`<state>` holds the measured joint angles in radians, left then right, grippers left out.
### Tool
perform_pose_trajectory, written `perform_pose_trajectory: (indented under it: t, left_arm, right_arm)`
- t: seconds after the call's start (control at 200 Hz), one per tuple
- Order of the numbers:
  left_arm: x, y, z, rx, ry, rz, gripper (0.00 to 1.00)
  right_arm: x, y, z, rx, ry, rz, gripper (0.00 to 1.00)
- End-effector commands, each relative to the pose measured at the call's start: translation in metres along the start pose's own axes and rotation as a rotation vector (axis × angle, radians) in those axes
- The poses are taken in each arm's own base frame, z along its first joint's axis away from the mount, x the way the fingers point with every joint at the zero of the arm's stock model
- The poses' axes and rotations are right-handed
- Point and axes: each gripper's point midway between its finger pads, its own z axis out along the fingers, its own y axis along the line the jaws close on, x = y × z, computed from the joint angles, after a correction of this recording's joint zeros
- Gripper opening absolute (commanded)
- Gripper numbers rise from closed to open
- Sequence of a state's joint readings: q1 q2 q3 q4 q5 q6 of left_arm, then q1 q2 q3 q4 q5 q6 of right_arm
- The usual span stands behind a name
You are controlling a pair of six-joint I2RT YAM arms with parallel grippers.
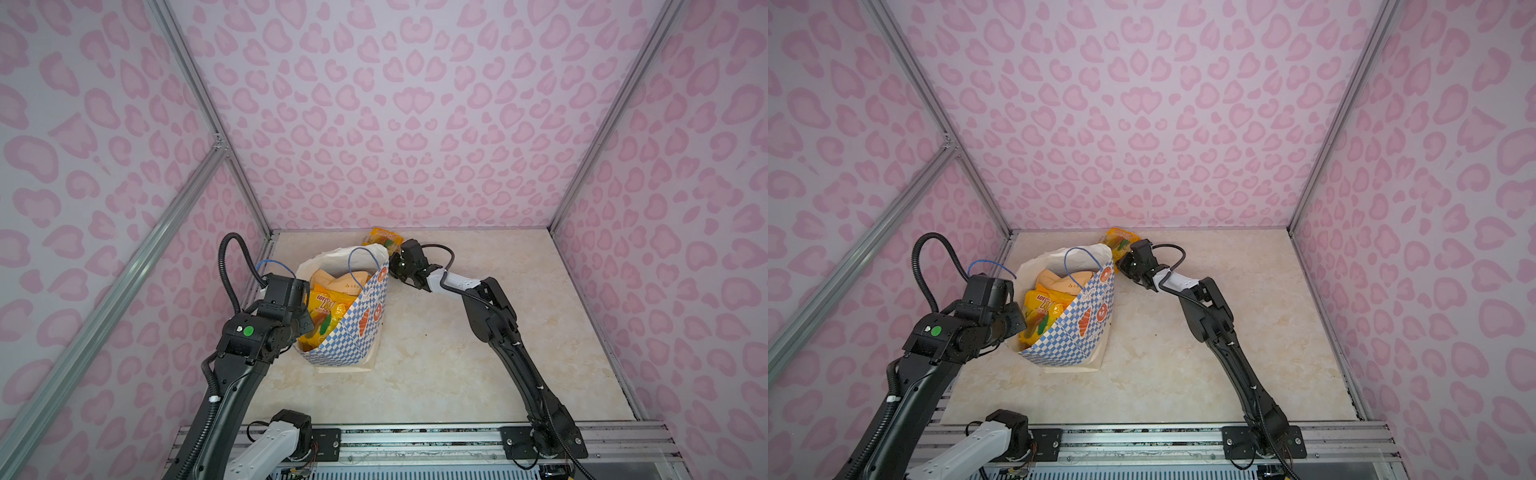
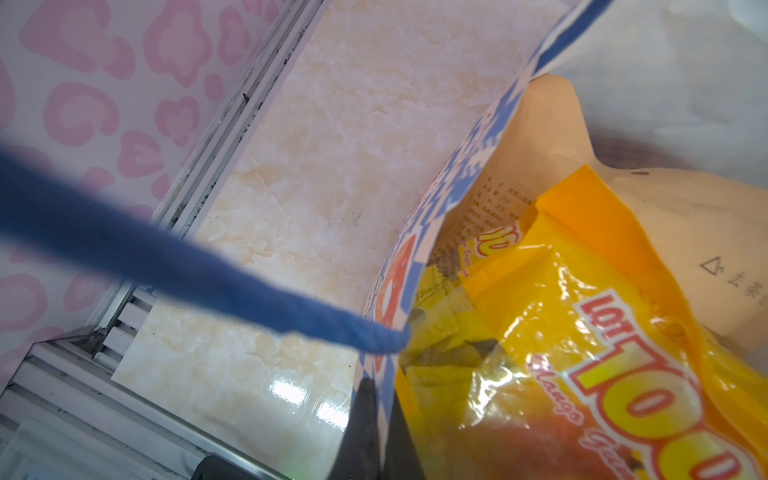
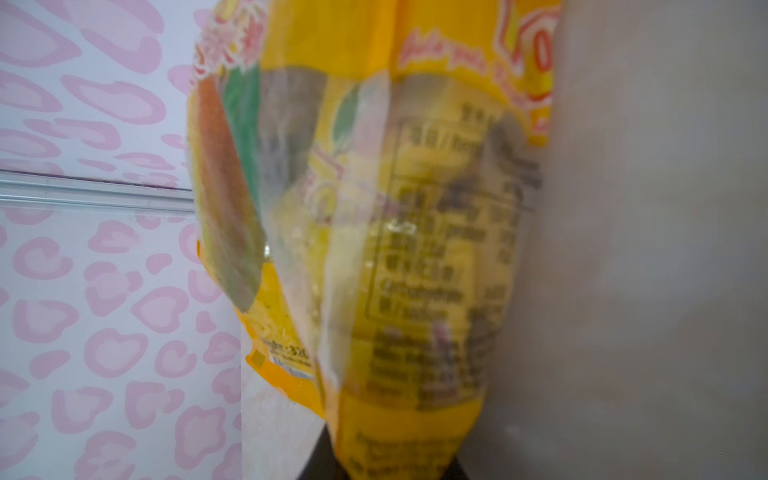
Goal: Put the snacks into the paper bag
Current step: 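Lift the yellow snack pack and carry it over the bag opening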
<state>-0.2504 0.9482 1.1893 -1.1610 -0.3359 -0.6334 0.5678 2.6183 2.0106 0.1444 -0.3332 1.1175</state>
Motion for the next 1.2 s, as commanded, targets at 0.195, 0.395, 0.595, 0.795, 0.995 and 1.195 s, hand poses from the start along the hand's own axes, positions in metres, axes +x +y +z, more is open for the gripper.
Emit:
perform_pose_trajectory:
  t: [0.195,0.395,0.595,0.795,0.995,1.195]
  left_arm:
    - [-0.005,-0.003,-0.002,0.024,-0.027,0.000,0.03]
    - [-0.005,-0.015,-0.002,0.091,-0.030,0.018,0.04]
    - [-0.007,-0.024,-0.004,0.142,-0.038,0.018,0.04]
    - [-0.009,-0.029,-0.005,0.164,-0.039,0.018,0.04]
    - [-0.009,-0.029,-0.005,0.171,-0.042,0.015,0.04]
    - [-0.007,-0.027,-0.010,0.183,-0.050,0.006,0.04]
  right_arm:
    - [-0.033,0.024,-0.062,-0.030,-0.102,-0.095,0.00]
    - [-0.049,0.057,-0.158,-0.056,-0.182,-0.222,0.00]
    - [-0.046,0.088,-0.255,-0.046,-0.246,-0.357,0.00]
    - [-0.032,0.150,-0.347,-0.093,-0.310,-0.508,0.00]
    - [0.004,0.251,-0.413,-0.244,-0.332,-0.704,0.00]
    - [0.034,0.331,-0.422,-0.399,-0.278,-0.810,0.00]
